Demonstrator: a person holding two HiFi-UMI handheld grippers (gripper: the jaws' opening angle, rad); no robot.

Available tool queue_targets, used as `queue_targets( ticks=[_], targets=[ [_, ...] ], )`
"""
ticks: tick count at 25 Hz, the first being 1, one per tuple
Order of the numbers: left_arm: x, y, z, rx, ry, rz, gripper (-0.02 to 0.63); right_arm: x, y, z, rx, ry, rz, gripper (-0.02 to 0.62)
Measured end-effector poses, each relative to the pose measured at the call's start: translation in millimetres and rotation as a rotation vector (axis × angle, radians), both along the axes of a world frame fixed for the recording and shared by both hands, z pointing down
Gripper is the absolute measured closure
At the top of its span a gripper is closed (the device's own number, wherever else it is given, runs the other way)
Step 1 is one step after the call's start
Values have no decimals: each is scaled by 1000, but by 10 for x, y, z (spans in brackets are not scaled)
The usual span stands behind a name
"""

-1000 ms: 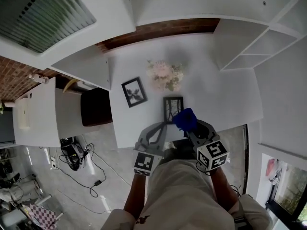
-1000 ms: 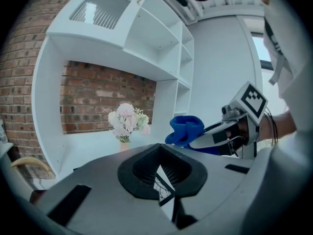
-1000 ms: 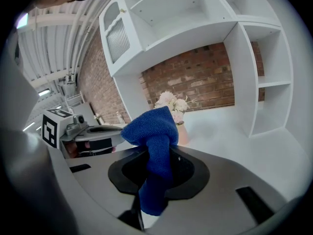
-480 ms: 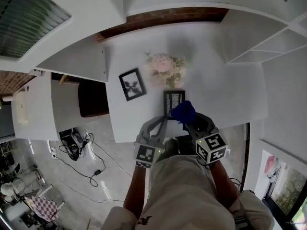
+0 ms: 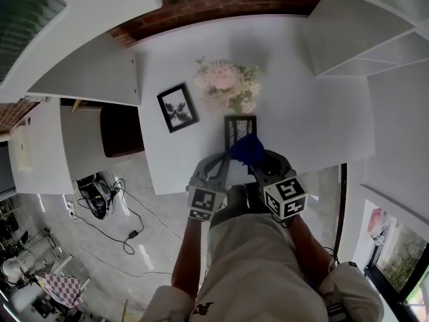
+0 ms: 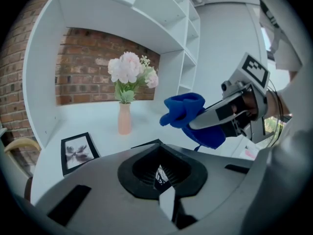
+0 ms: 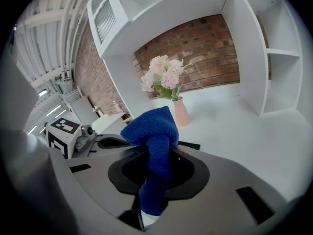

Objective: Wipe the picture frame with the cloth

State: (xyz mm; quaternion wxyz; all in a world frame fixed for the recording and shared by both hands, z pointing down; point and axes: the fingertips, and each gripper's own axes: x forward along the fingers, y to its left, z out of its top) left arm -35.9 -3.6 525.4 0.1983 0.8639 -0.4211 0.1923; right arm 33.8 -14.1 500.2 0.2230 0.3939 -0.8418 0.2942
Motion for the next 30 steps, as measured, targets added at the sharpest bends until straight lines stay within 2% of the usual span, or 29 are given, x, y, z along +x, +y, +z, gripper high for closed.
queue_targets(
  ticks=[12, 22, 30],
  targets=[
    [-3, 19, 604, -77, -53, 36, 609, -130, 61, 439, -72, 19, 24, 518],
    [29, 57, 905, -136, -86, 59, 609, -201, 92, 759, -129, 17, 46, 518],
    [30, 63, 955, -149, -91, 37, 609, -306, 21, 893, -142, 20, 42, 518]
  ],
)
